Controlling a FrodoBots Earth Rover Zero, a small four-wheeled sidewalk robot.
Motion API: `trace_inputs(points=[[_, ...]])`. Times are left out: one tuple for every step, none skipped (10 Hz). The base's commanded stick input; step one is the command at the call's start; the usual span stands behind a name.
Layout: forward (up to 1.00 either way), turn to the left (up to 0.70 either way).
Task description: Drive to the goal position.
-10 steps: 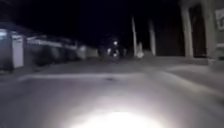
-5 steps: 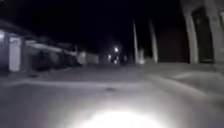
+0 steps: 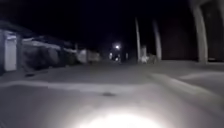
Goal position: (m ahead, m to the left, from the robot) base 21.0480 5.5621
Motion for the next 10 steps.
trace_inputs(points=[[1.0, -0.4], [1.0, -0.24], [1.0, -0.06], [1.0, 0.0], [1.0, 0.0], [1.0, 0.0], [1.0, 0.0], [1.0, 0.0], [1.0, 0.0], [1.0, 0.0]])
